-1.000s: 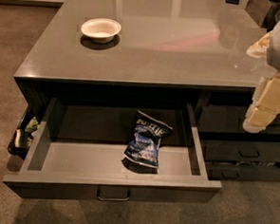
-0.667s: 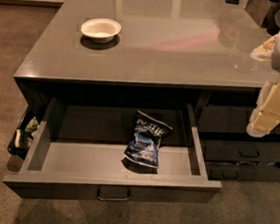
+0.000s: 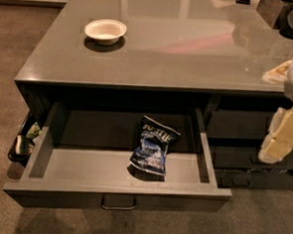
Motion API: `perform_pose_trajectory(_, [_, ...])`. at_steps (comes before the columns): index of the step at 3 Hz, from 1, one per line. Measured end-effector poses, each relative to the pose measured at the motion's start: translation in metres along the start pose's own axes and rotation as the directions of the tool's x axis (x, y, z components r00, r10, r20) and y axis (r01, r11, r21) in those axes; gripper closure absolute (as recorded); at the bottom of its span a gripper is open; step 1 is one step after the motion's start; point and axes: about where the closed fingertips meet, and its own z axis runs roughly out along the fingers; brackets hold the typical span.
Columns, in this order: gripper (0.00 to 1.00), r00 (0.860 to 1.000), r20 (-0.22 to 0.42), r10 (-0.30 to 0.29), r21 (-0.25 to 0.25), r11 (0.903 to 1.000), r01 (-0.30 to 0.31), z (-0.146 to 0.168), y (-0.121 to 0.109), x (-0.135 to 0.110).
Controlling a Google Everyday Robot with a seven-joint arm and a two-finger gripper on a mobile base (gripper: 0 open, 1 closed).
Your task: Pick blue chip bag from top drawer and place on counter
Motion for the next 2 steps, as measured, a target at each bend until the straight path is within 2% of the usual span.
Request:
perform_pose_trajectory(1, [0.0,0.999,0.034,-0.036,-0.059,0.9976,0.038,0.036,0.01,-0.013])
perform_pose_trajectory(2, [0.0,0.996,0.064,-0.055,-0.092,0.994,0.061,0.057,0.012,-0.031])
